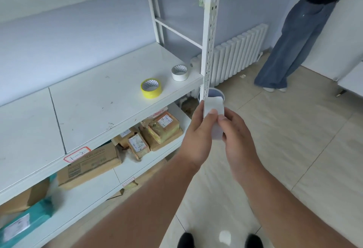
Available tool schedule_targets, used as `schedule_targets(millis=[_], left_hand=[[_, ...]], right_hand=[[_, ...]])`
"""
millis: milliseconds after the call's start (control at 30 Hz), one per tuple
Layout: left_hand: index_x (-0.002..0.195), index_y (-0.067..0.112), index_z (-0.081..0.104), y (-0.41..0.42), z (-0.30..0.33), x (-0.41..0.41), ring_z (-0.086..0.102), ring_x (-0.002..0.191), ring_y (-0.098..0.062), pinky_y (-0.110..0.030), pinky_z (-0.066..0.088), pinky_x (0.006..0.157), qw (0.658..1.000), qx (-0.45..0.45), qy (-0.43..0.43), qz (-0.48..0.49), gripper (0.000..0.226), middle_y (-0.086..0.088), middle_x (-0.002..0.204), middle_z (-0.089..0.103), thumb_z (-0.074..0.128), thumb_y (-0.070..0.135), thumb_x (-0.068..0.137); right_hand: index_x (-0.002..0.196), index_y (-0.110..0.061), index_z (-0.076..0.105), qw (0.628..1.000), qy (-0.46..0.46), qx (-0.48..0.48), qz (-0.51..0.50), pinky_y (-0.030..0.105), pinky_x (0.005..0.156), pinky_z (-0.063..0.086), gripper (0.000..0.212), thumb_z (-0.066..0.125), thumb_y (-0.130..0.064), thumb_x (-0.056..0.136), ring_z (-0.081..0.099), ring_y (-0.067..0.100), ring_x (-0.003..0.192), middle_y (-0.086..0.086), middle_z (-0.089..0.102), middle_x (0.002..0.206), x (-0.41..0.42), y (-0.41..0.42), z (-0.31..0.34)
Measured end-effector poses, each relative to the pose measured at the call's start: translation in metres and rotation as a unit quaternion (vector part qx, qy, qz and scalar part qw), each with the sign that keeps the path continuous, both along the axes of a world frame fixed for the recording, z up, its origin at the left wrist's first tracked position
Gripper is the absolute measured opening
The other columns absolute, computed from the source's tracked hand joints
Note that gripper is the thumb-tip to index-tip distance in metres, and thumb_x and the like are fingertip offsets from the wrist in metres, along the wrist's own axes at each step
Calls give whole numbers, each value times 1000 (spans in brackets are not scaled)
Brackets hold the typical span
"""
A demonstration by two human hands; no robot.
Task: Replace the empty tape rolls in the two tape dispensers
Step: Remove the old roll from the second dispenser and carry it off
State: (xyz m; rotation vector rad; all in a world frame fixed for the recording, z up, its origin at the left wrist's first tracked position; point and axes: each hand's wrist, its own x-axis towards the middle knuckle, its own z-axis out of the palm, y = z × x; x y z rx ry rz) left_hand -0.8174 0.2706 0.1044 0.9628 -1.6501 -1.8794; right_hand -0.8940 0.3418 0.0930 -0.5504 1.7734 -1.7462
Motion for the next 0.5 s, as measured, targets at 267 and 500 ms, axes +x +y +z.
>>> schedule_targets(millis=[267, 500], left_hand=[[147, 40, 56, 39, 0, -70, 64, 127, -5, -21, 48, 99, 993, 30, 6, 116, 42, 9, 139, 70, 53, 39, 106], [154, 36, 49, 48, -5, -97, 64, 131, -7, -31, 46, 113, 977, 41, 16, 207, 59, 9, 141, 70, 56, 47, 96]], right_hand=[[117, -42, 72, 992, -12, 1, 127, 45, 107, 53, 35, 57, -45, 85, 70, 2, 113, -18, 76, 119, -84, 16, -5], [125, -33, 72, 975, -14, -4, 223, 44, 106, 54, 37, 56, -39, 92, 71, 6, 115, -11, 76, 122, -119, 9, -7]])
